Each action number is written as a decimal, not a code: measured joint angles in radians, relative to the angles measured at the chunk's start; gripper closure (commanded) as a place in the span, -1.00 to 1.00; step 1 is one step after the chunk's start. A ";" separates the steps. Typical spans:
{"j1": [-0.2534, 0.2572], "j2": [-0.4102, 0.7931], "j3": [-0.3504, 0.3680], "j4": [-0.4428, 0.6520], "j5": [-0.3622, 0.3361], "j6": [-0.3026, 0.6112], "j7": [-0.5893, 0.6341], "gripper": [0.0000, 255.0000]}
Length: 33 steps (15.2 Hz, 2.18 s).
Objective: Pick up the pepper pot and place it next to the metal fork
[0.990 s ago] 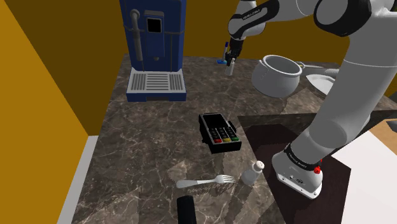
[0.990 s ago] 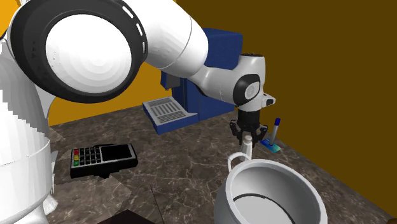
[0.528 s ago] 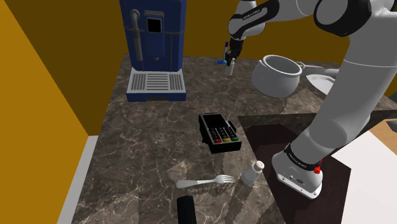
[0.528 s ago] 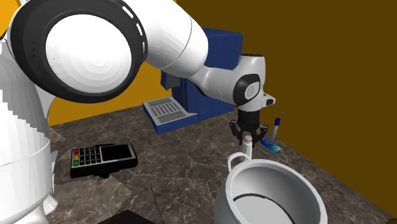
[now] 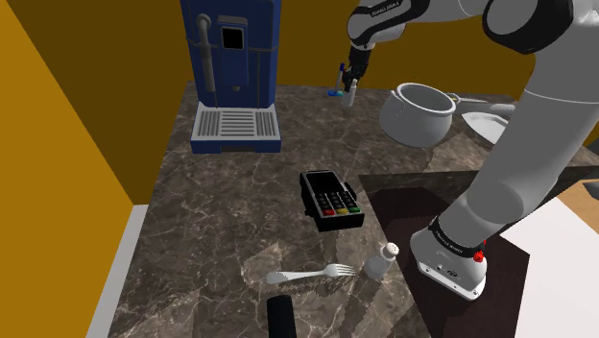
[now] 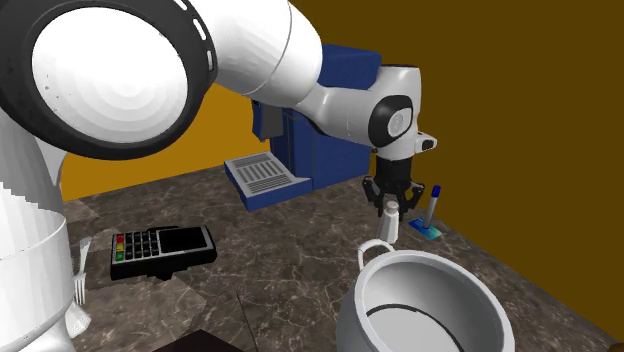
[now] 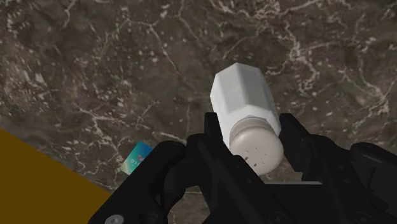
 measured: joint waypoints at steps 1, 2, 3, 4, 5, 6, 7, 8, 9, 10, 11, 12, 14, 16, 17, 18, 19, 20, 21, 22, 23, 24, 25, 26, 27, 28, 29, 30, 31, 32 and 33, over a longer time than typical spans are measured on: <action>0.001 -0.007 0.000 0.004 -0.001 -0.011 0.001 1.00; 0.001 -0.011 0.000 0.011 -0.002 -0.022 0.001 1.00; 0.001 -0.015 -0.001 0.021 -0.003 -0.036 -0.001 1.00; 0.000 -0.022 -0.002 0.025 -0.004 -0.046 -0.002 1.00; 0.002 -0.025 -0.002 0.034 -0.004 -0.059 -0.001 1.00; 0.002 -0.027 -0.002 0.045 -0.004 -0.071 -0.002 1.00; 0.001 -0.026 -0.002 0.059 -0.003 -0.084 -0.003 1.00; 0.001 -0.030 -0.002 0.068 -0.004 -0.097 -0.003 1.00; 0.001 -0.038 -0.003 0.070 -0.005 -0.107 -0.005 1.00; 0.000 -0.041 -0.003 0.079 -0.005 -0.119 -0.007 1.00; 0.002 -0.045 -0.003 0.086 -0.006 -0.131 -0.005 1.00; 0.002 -0.050 -0.003 0.094 -0.007 -0.143 -0.005 1.00; 0.002 -0.053 -0.004 0.118 -0.007 -0.170 -0.007 1.00; 0.003 -0.062 -0.003 0.134 -0.009 -0.194 -0.007 1.00; 0.002 -0.061 -0.004 0.149 -0.008 -0.209 -0.009 1.00; 0.002 -0.063 -0.004 0.162 -0.008 -0.224 -0.011 1.00; 0.003 -0.068 -0.004 0.168 -0.009 -0.235 -0.009 1.00; 0.004 -0.068 -0.003 0.182 -0.009 -0.249 -0.009 1.00; 0.004 -0.072 -0.004 0.190 -0.010 -0.261 -0.009 1.00; 0.004 -0.075 -0.004 0.199 -0.010 -0.272 -0.010 1.00; 0.003 -0.072 -0.004 0.216 -0.009 -0.287 -0.011 1.00; 0.003 -0.072 -0.004 0.229 -0.009 -0.300 -0.012 1.00; 0.003 -0.074 -0.004 0.240 -0.009 -0.313 -0.014 1.00; 0.003 -0.077 -0.004 0.252 -0.010 -0.327 -0.014 1.00; 0.003 -0.075 -0.004 0.261 -0.009 -0.335 -0.014 1.00; 0.009 -0.087 -0.001 0.249 -0.013 -0.336 -0.005 1.00; 0.020 -0.114 0.004 0.220 -0.020 -0.333 0.011 1.00; 0.031 -0.140 0.010 0.187 -0.027 -0.327 0.029 1.00; 0.042 -0.164 0.017 0.154 -0.033 -0.319 0.050 1.00; 0.054 -0.196 0.025 0.114 -0.041 -0.312 0.071 1.00; 0.065 -0.218 0.034 0.092 -0.047 -0.314 0.093 1.00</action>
